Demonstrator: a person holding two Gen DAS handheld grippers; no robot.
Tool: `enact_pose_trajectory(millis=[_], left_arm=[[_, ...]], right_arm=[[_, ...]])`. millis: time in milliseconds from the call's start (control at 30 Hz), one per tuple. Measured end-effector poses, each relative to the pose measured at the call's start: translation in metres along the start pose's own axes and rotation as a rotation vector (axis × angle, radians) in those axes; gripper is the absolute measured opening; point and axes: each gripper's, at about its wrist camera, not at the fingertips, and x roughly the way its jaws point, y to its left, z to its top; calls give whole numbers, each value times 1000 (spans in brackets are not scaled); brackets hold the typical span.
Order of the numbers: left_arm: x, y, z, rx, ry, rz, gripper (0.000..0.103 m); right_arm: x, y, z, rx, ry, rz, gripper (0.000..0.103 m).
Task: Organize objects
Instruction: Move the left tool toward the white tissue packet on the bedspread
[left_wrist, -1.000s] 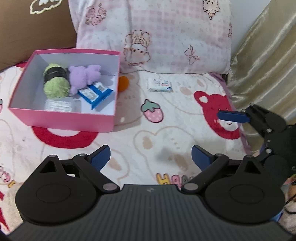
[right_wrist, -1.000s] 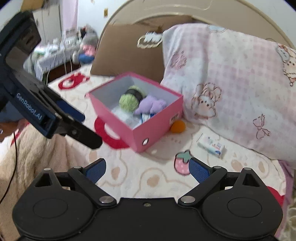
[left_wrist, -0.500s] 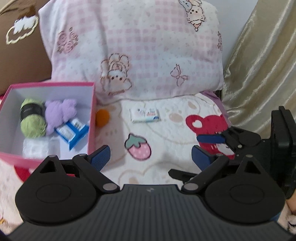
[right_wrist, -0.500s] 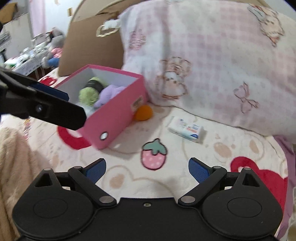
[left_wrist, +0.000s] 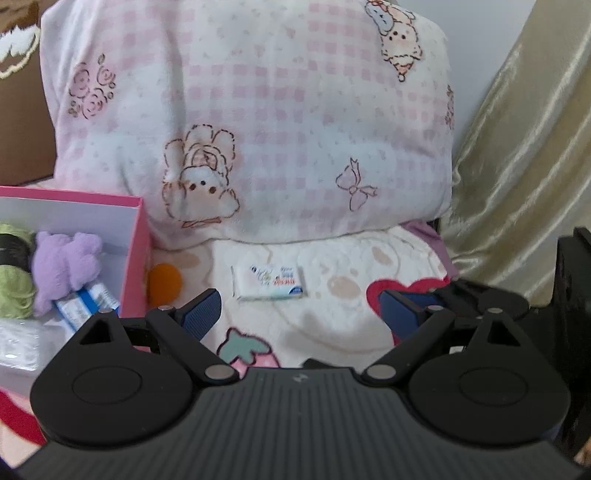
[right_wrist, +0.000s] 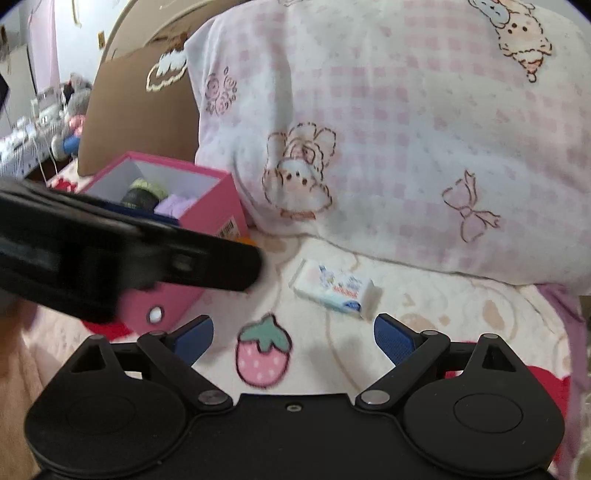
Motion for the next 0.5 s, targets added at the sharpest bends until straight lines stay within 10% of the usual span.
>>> enact_pose_trajectory(millis=[233, 333, 500], left_arm=[[40, 12, 0, -40, -11, 25, 86], [54, 20, -4, -28, 3, 15, 58], [70, 29, -10, -21, 6, -37, 57]], right_arm=[[30, -1, -12, 86, -116, -28, 95], [43, -6, -17, 110, -112, -35, 95], [57, -11, -23, 134, -120, -45, 96]])
